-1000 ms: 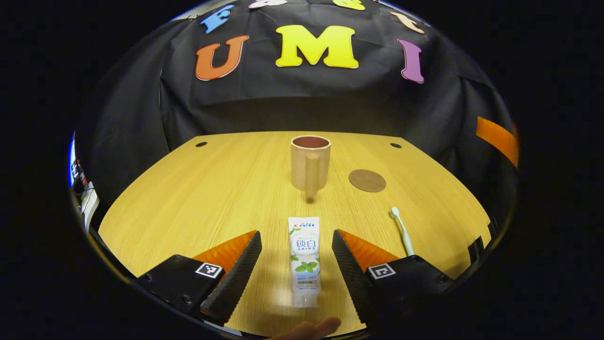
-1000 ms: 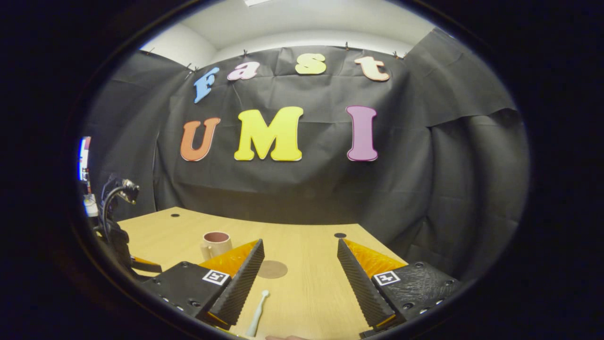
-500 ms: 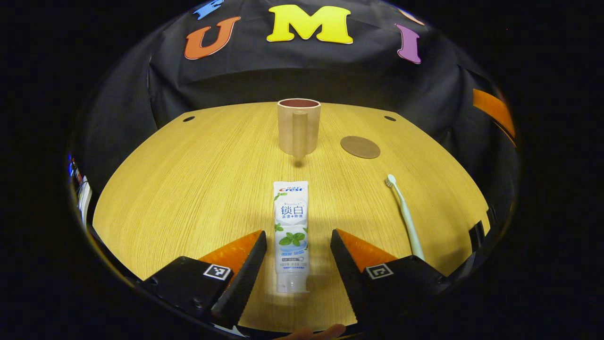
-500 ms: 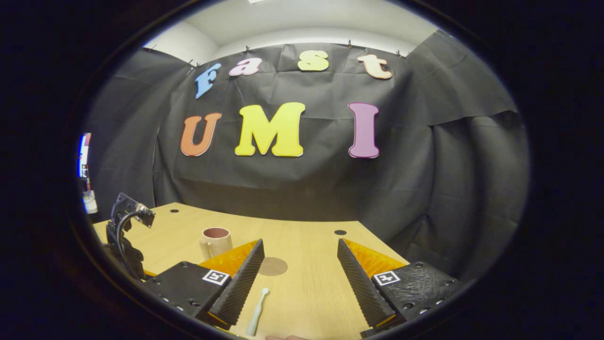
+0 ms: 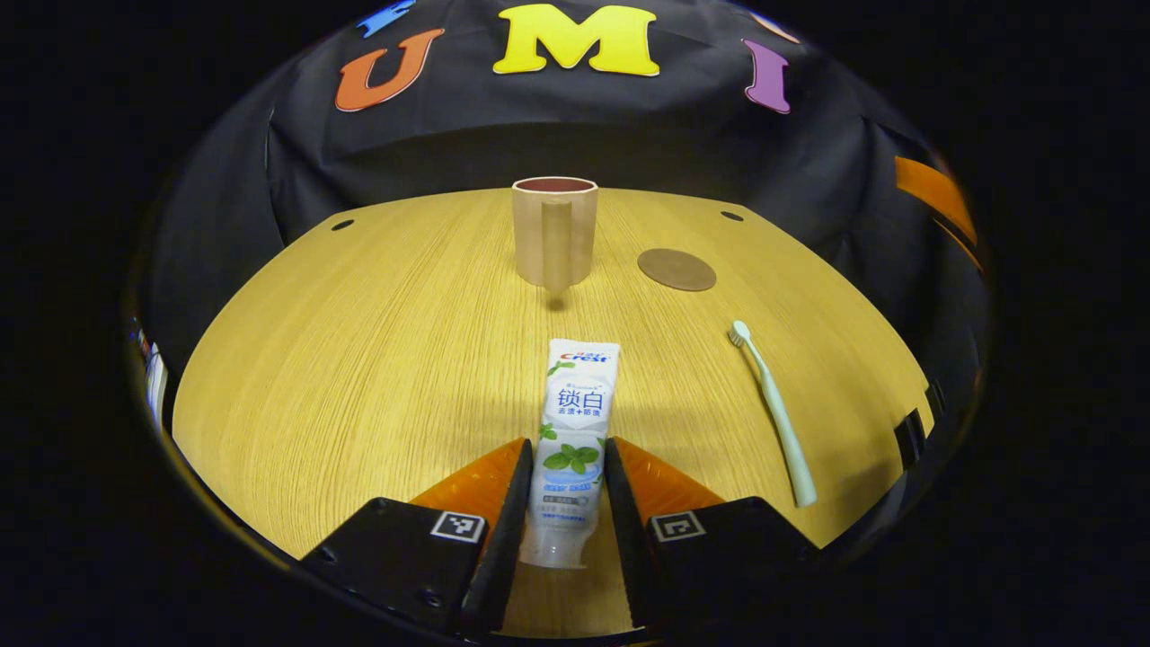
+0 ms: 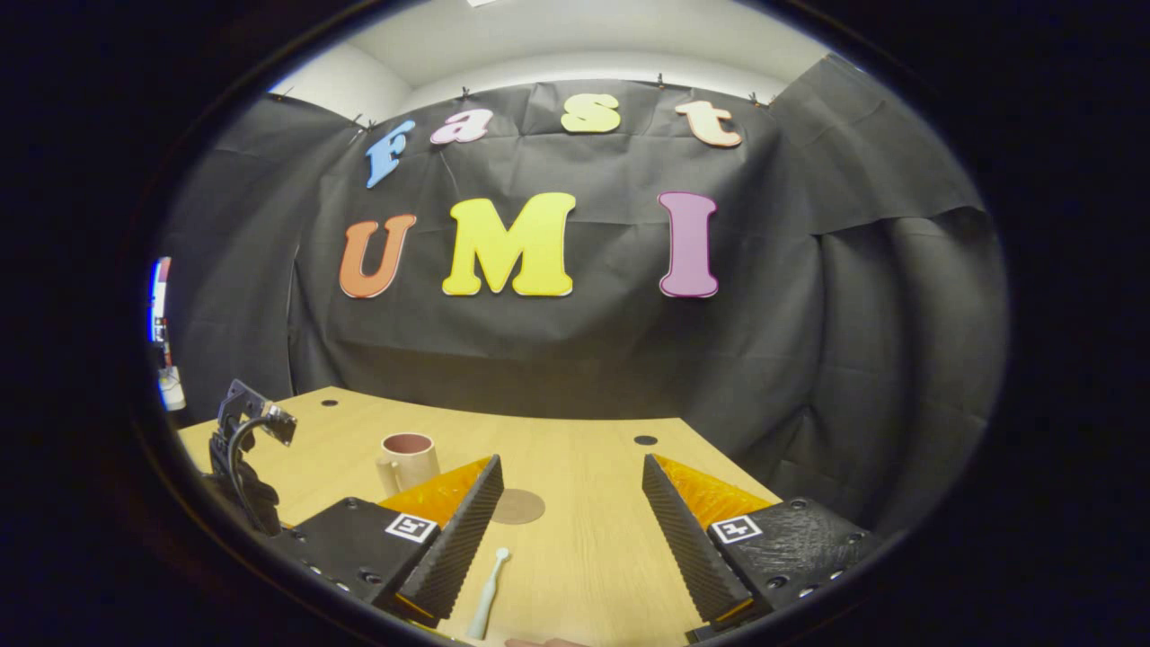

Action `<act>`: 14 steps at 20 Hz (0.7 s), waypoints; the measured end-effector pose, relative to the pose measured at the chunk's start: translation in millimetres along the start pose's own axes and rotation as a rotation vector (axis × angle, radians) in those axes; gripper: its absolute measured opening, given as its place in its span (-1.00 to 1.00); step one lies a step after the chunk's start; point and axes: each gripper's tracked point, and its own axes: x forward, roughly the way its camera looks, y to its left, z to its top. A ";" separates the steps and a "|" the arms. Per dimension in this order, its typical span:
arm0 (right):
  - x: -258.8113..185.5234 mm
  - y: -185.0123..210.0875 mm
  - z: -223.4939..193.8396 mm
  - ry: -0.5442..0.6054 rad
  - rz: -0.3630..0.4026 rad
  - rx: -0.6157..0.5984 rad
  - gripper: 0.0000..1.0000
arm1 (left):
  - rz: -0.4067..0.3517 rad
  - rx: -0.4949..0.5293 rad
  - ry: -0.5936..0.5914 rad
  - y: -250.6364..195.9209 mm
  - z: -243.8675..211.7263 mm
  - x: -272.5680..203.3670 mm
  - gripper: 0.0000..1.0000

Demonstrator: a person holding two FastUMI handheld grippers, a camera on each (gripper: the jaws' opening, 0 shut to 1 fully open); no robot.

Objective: Put the toothbrush and toothpaste on the desktop into the cup, then pick up the cup and place it on the coaster on the desktop.

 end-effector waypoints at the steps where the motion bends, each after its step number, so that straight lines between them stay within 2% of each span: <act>1: 0.2 -0.2 -0.8 0.001 -0.001 0.001 0.93 | -0.004 0.010 -0.004 -0.5 1.5 -0.4 -0.07; 4: 1.1 2.3 -3.6 0.012 0.005 0.005 0.89 | 0.006 -0.007 -0.015 4.9 4.6 -0.3 -0.13; 7: 3.0 11.8 -10.9 0.033 0.032 0.020 0.89 | 0.059 -0.038 -0.115 17.4 29.7 -13.0 -0.16; 10: 9.0 20.5 -25.6 0.053 0.020 -0.028 0.89 | 0.061 -0.081 -0.212 22.0 51.7 -31.2 -0.19; 13: 17.4 38.6 -57.6 0.138 0.035 -0.053 0.89 | 0.106 -0.097 -0.335 32.8 78.0 -56.1 -0.19; 14: 20.8 40.2 -71.9 0.184 0.018 -0.062 0.90 | 0.121 -0.081 -0.378 35.6 82.9 -64.2 -0.19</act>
